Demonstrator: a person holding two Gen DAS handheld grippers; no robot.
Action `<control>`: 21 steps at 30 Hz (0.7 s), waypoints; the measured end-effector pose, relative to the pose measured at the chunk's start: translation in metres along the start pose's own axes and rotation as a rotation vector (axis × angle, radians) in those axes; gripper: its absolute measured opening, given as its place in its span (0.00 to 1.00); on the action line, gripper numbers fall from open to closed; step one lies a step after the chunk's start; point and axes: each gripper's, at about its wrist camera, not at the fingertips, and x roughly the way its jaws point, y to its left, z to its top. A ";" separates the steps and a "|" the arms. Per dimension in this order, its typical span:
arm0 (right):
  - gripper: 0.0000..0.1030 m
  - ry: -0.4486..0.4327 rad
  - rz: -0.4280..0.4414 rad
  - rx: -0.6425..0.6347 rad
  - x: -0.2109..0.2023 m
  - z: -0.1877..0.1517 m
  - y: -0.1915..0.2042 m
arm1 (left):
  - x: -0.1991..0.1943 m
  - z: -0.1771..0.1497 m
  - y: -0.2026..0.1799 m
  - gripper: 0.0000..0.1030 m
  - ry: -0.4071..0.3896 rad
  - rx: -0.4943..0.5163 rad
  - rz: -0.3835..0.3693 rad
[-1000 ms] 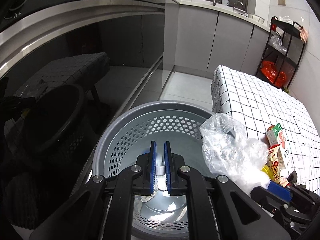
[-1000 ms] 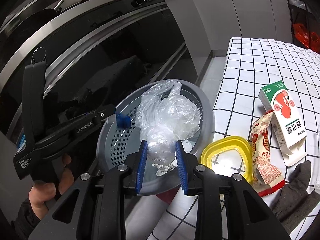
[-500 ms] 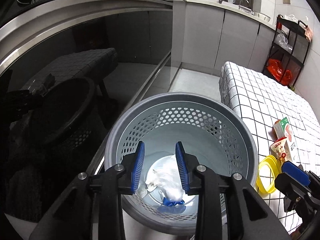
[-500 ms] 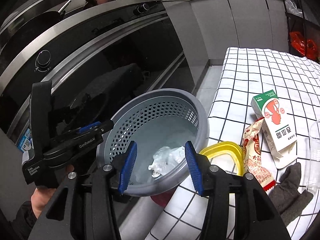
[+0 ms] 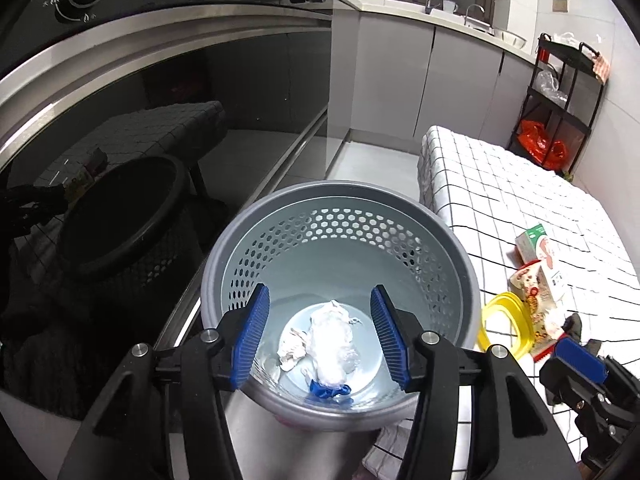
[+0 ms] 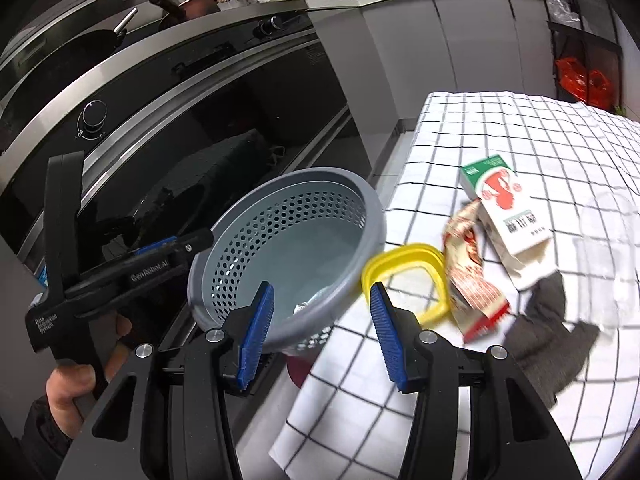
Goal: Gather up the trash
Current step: 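Move both tools back toward the clear plastic cup on the table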
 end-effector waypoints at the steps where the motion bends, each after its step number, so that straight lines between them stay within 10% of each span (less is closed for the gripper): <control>1: 0.50 -0.006 -0.005 0.006 -0.004 -0.003 -0.002 | -0.003 -0.001 -0.001 0.54 -0.006 0.002 -0.001; 21: 0.61 -0.120 -0.221 0.116 -0.109 -0.060 -0.065 | -0.055 -0.040 -0.076 0.77 -0.070 0.093 -0.133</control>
